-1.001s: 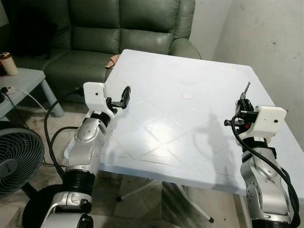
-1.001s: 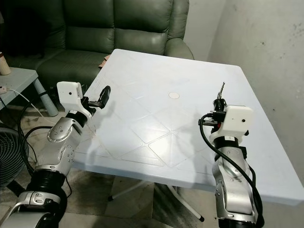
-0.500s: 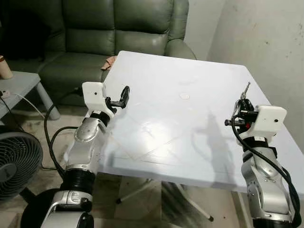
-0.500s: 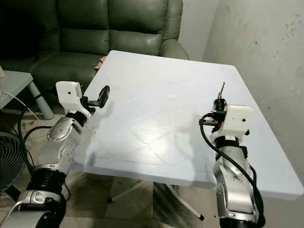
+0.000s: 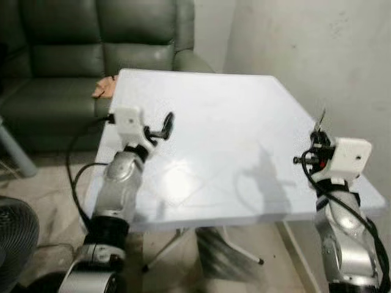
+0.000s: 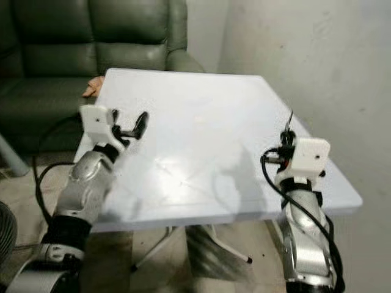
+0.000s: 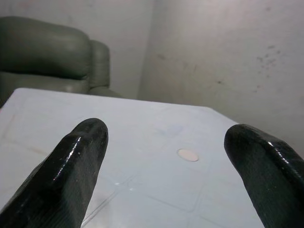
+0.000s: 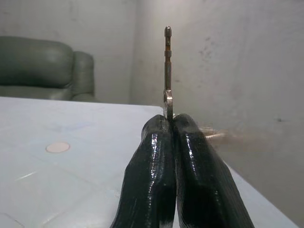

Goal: Hang keys on a hook

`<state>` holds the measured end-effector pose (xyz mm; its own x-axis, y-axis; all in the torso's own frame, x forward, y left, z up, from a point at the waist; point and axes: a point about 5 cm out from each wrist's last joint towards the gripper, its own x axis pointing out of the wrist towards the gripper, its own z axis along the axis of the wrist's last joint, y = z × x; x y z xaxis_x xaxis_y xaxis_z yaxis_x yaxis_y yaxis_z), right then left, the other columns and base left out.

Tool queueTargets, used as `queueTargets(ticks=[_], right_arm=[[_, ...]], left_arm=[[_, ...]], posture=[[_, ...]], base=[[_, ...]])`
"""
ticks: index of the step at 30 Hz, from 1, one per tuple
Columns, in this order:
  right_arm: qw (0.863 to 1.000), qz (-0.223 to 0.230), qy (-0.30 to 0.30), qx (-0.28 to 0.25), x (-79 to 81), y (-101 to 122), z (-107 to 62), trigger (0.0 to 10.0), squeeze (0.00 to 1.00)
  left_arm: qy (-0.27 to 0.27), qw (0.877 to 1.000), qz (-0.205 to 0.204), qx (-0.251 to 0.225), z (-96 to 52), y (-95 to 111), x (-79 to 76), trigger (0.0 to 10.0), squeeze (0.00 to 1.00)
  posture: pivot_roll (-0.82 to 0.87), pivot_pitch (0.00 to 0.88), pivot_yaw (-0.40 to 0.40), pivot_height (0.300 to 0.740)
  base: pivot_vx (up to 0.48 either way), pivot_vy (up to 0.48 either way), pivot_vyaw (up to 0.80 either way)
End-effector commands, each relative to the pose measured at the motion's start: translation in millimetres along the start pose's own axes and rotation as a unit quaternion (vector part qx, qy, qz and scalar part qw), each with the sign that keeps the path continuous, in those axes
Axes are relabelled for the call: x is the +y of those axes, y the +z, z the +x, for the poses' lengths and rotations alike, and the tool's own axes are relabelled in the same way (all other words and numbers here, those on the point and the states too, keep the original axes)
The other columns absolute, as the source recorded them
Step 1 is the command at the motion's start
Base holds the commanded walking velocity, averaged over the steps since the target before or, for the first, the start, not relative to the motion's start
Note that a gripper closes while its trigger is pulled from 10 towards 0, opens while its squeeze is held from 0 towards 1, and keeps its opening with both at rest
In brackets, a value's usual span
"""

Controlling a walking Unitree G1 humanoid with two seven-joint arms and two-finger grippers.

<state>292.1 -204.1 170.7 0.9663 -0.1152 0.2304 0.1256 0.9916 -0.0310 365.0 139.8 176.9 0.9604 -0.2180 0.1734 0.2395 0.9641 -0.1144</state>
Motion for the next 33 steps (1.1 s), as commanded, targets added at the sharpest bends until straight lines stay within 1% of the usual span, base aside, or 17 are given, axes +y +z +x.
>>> queueTargets(ticks=[1, 10, 16, 22, 28, 32, 33], right_arm=[[1.000, -0.002, 0.004, -0.008, 0.8, 5, 0.9, 10.0, 0.00], [1.000, -0.005, 0.002, -0.007, -1.4, 6, 0.7, 10.0, 0.00], [1.000, -0.005, 0.002, -0.005, -1.2, 5, 0.8, 10.0, 0.00], [1.000, -0.008, 0.002, -0.002, -2.4, 4, -0.5, 10.0, 0.00], [1.000, -0.011, -0.001, 0.002, -4.8, 3, -3.9, 10.0, 0.00], [1.000, -0.009, -0.006, -0.002, -5.2, 4, -4.5, 10.0, 0.00], [1.000, -0.006, -0.007, -0.005, -5.0, 5, -4.7, 10.0, 0.00]], left_arm=[[0.013, 1.000, 0.003, 0.000, -0.7, 2, 5.6, 10.0, 0.00], [0.013, 1.000, 0.001, 0.005, -1.4, 0, 3.3, 10.0, 0.00], [0.014, 1.000, 0.009, 0.006, -2.2, -1, 2.7, 10.0, 0.00], [0.004, 1.000, 0.017, 0.012, -5.3, -4, 1.5, 10.0, 0.00], [-0.002, 1.000, 0.017, 0.013, -4.5, -3, 1.0, 10.0, 0.00], [-0.004, 1.000, 0.015, 0.013, -3.3, -2, -1.8, 10.0, 0.00], [-0.010, 1.000, 0.012, 0.018, -3.0, -4, -5.2, 10.0, 0.00]], posture=[[-0.01, 0.000, -0.041, 0.740], [-0.01, 0.000, -0.044, 0.740], [-0.01, 0.000, -0.046, 0.740], [-0.02, 0.000, -0.040, 0.740], [-0.02, 0.000, -0.040, 0.740], [-0.02, 0.000, -0.040, 0.740], [-0.03, 0.000, -0.032, 0.740]], base=[[0.000, 0.000, -0.77], [0.000, 0.000, -0.77], [0.000, 0.000, -0.77], [0.000, 0.000, -0.77], [0.000, 0.000, -0.77], [0.000, 0.000, -0.16], [0.000, 0.000, 0.00]])
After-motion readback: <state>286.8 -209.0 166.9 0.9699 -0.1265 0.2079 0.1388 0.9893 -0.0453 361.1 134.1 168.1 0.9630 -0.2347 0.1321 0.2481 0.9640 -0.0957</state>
